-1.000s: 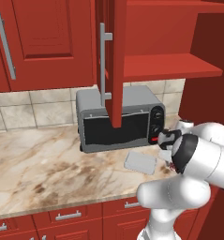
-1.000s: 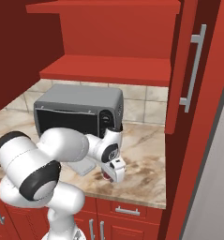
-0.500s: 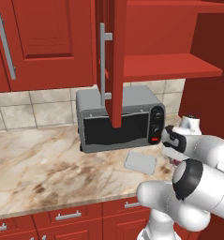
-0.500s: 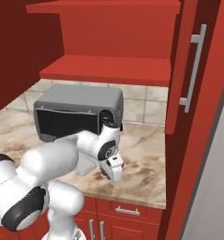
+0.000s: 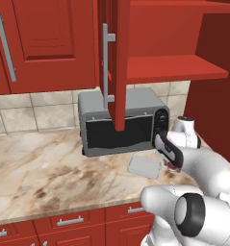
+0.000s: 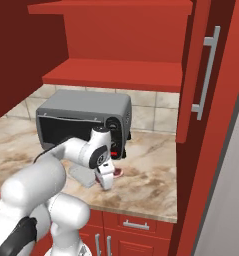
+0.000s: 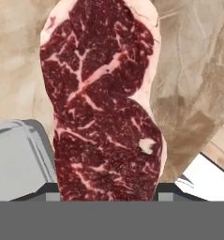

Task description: Retrieve the tupperware from the cabinet, then place the raw meat into the tupperware to avoid contamination.

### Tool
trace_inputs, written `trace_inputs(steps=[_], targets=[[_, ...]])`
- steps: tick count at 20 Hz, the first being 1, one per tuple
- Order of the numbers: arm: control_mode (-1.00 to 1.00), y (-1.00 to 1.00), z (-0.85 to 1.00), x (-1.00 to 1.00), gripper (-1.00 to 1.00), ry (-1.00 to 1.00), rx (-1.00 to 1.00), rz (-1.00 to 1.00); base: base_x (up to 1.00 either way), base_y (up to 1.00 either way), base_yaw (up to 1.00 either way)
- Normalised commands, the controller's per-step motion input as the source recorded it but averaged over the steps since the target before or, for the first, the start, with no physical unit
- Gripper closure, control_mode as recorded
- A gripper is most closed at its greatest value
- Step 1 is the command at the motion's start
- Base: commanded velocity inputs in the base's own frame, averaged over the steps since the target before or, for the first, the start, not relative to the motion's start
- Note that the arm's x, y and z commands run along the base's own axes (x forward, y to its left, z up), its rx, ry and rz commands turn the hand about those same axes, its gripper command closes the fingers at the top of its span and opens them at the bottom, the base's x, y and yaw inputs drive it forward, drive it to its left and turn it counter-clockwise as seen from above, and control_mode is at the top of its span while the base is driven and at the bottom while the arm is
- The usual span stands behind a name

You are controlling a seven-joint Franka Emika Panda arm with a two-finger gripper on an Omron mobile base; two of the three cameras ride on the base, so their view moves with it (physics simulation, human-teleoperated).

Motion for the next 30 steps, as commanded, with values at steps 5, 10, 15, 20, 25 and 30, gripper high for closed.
trace_inputs(steps=[5, 10, 15, 20, 25, 30], targets=[[-1.00, 0.43, 0.05, 0.13, 1.00, 0.00, 0.00, -0.12, 0.00, 0.00, 0.00], [-1.00, 0.38, 0.05, 0.13, 1.00, 0.00, 0.00, -0.04, 0.00, 0.00, 0.00], [-1.00, 0.23, 0.06, 0.04, 1.00, 0.05, -0.07, 0.06, 0.00, 0.00, 0.00], [-1.00, 0.06, 0.09, 0.00, 1.00, 0.05, -0.07, 0.21, 0.00, 0.00, 0.00], [-1.00, 0.00, 0.07, -0.01, 1.00, 0.04, -0.05, 0.37, 0.00, 0.00, 0.00], [-1.00, 0.00, 0.03, -0.05, 1.00, 0.03, -0.03, 0.47, 0.00, 0.00, 0.00]])
